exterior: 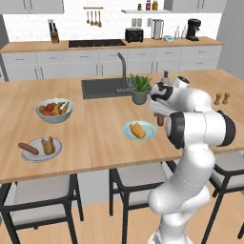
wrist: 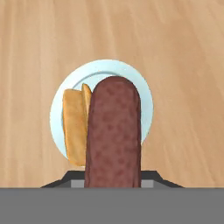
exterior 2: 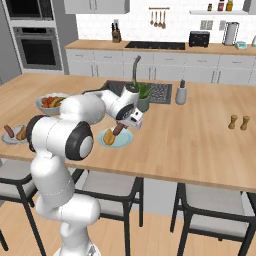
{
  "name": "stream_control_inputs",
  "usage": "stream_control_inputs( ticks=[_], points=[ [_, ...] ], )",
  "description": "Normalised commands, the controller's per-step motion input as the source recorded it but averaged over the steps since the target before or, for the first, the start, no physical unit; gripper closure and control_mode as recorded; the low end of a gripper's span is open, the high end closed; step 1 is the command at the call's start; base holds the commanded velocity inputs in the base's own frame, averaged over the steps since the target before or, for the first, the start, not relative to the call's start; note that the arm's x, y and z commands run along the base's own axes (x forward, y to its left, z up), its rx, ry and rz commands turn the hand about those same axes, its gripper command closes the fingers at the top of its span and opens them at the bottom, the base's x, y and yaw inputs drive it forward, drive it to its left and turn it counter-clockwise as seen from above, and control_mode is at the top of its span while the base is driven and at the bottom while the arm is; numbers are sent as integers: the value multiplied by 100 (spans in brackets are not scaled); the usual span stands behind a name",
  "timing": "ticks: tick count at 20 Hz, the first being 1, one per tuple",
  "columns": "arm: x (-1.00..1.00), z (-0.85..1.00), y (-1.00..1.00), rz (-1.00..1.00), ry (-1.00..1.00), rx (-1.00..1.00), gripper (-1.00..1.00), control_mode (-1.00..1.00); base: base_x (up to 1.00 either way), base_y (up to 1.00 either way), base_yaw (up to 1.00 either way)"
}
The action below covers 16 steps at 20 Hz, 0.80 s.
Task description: Place one bun and one sausage from the bowl on each plate.
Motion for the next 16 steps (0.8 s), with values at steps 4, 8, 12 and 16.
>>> stream_control_inputs(
  ticks=[4,8,12,16],
  points=[
    [8,-44,50,13,24,-26,100,-100,0,0,0],
    [27,-50,13,9,3,-5,100,-100,0,0,0],
    [19,-55,-23,18,-12,6,100,-100,0,0,0],
    [25,-36,-19,15,-4,5,100,-100,0,0,0]
  ],
)
